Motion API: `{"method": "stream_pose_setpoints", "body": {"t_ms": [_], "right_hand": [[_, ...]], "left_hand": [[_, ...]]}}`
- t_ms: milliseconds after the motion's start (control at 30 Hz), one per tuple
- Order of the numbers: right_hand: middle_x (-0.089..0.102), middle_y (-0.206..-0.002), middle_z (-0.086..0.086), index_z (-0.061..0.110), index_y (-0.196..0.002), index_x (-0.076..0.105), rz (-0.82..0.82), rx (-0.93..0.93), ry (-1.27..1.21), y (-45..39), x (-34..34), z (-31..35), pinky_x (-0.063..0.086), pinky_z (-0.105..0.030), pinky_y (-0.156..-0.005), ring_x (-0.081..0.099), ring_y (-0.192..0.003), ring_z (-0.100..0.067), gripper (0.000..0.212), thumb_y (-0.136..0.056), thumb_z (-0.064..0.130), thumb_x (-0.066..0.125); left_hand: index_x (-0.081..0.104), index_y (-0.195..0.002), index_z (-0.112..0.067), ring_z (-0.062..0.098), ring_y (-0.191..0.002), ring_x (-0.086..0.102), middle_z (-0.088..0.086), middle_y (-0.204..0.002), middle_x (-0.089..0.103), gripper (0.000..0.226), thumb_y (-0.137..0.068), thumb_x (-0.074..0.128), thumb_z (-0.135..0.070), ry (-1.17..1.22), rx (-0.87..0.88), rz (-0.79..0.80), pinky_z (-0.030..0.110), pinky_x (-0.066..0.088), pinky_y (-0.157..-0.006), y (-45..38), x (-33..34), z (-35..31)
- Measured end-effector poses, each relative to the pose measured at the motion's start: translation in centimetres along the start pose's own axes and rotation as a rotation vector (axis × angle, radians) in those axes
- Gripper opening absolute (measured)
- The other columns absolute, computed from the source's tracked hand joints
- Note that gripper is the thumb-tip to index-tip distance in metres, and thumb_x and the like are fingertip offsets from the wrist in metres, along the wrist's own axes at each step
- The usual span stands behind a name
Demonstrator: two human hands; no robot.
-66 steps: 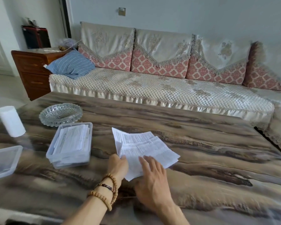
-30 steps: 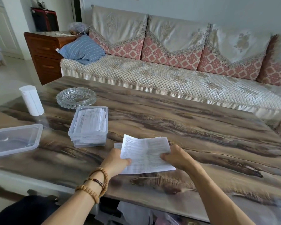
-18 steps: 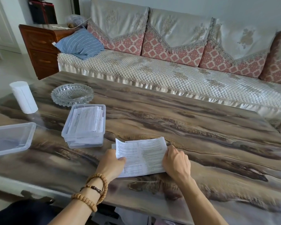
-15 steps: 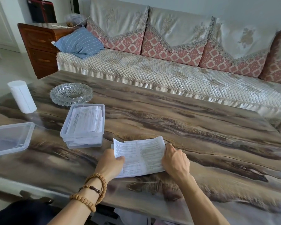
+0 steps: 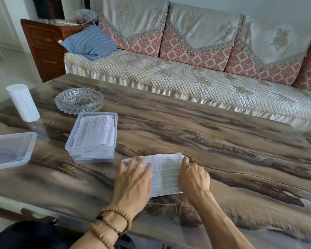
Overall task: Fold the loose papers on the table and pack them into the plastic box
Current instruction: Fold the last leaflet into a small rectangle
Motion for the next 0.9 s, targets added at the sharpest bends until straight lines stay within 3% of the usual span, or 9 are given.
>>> {"method": "stream_pose_setpoints", "body": {"t_ms": [100,267,433,567,600,667,733,800,900], "right_hand": [[0.069,-0.106,-0.011,0.01,-0.125,0.043,-0.008,0.008,-0.017,0.1,-0.1,-0.1,0.045,-0.035,-0.07,0.066,-0.098,-0.031,0.031,-0.096,0.009,0.034],[0.068,-0.107,-0.012,0.01,-0.117,0.046,-0.02,0.021,-0.053,0.3,-0.5,-0.1,0.047,-0.036,-0.075,0.065,-0.101,-0.032,0.024,-0.096,0.013,0.034],[0.068,-0.091,-0.009,0.013,-0.101,0.046,-0.17,0.117,-0.18,1.1,-0.3,-1.8,0.038,-0.035,-0.06,0.065,-0.083,-0.033,0.013,-0.099,0.023,0.038],[0.065,-0.102,-0.01,0.011,-0.102,0.064,-0.35,-0.133,-0.079,2.0,-0.5,-0.2,0.05,-0.043,-0.076,0.062,-0.091,-0.031,0.02,-0.085,0.021,0.06],[0.063,-0.118,-0.013,0.011,-0.114,0.062,-0.286,-0.233,-0.095,2.2,-0.2,1.0,0.049,-0.047,-0.089,0.06,-0.107,-0.032,0.033,-0.089,0.029,0.049],[0.034,-0.155,-0.012,0.014,-0.144,0.039,-0.045,-0.35,-0.137,2.5,0.8,3.0,0.026,-0.05,-0.115,0.031,-0.143,-0.027,0.069,-0.091,0.048,0.011],[-0.001,-0.164,-0.001,0.022,-0.156,0.008,0.156,-0.357,-0.159,2.3,2.0,3.0,0.0,-0.048,-0.121,-0.003,-0.151,-0.018,0.085,-0.083,0.064,-0.009],[-0.013,-0.162,0.004,0.025,-0.155,-0.004,0.186,-0.336,-0.124,1.8,2.2,1.6,-0.009,-0.048,-0.12,-0.013,-0.149,-0.014,0.084,-0.085,0.071,-0.007],[-0.011,-0.163,0.008,0.024,-0.155,-0.005,0.197,-0.238,-0.086,1.2,1.9,-1.9,-0.008,-0.049,-0.12,-0.012,-0.149,-0.01,0.069,-0.097,0.06,0.007]], "left_hand": [[0.058,-0.127,-0.021,0.02,-0.132,0.042,-0.003,-0.137,0.054,0.035,-0.098,0.041,-0.028,0.14,0.209,0.206,0.041,0.031,-0.112,-0.2,2.4,-4.2],[0.022,-0.153,-0.027,0.016,-0.15,0.004,-0.007,-0.162,0.014,0.056,-0.1,0.014,-0.044,0.117,0.124,0.395,0.044,0.001,-0.122,-1.0,4.6,-3.7],[0.006,-0.155,-0.029,0.01,-0.149,-0.008,-0.009,-0.163,-0.006,0.068,-0.096,0.013,-0.061,0.035,0.107,0.501,0.044,-0.003,-0.122,-1.8,4.6,-0.1],[-0.001,-0.156,-0.024,0.009,-0.149,-0.011,-0.009,-0.162,-0.01,0.083,-0.086,0.001,-0.069,-0.002,0.115,0.533,0.045,-0.003,-0.122,-1.9,4.7,1.7],[-0.001,-0.156,-0.023,0.009,-0.149,-0.011,-0.009,-0.162,-0.01,0.084,-0.086,0.0,-0.068,0.003,0.115,0.523,0.045,-0.003,-0.122,-1.9,4.8,1.7],[-0.001,-0.156,-0.022,0.009,-0.149,-0.011,-0.007,-0.163,-0.009,0.089,-0.079,-0.008,-0.066,-0.003,0.126,0.502,0.044,-0.003,-0.122,-2.0,4.8,1.6],[-0.004,-0.156,-0.021,0.008,-0.149,-0.012,-0.006,-0.163,-0.01,0.092,-0.075,-0.014,-0.064,-0.016,0.132,0.499,0.044,-0.004,-0.122,-2.0,5.0,1.6],[-0.006,-0.155,-0.019,0.009,-0.148,-0.013,-0.004,-0.163,-0.012,0.094,-0.073,-0.015,-0.065,-0.01,0.129,0.511,0.043,-0.005,-0.122,-1.9,5.1,1.8],[-0.006,-0.155,-0.017,0.01,-0.149,-0.012,-0.003,-0.163,-0.012,0.096,-0.074,-0.012,-0.068,-0.015,0.11,0.5,0.041,-0.006,-0.122,-2.0,5.1,2.1]]}}
Point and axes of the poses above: each hand's wrist, its own y-axis away from the middle knuckle, its own x-axis out of the palm, z = x × y, the point moved 6 cm from there along -y, towards the middle knuckle
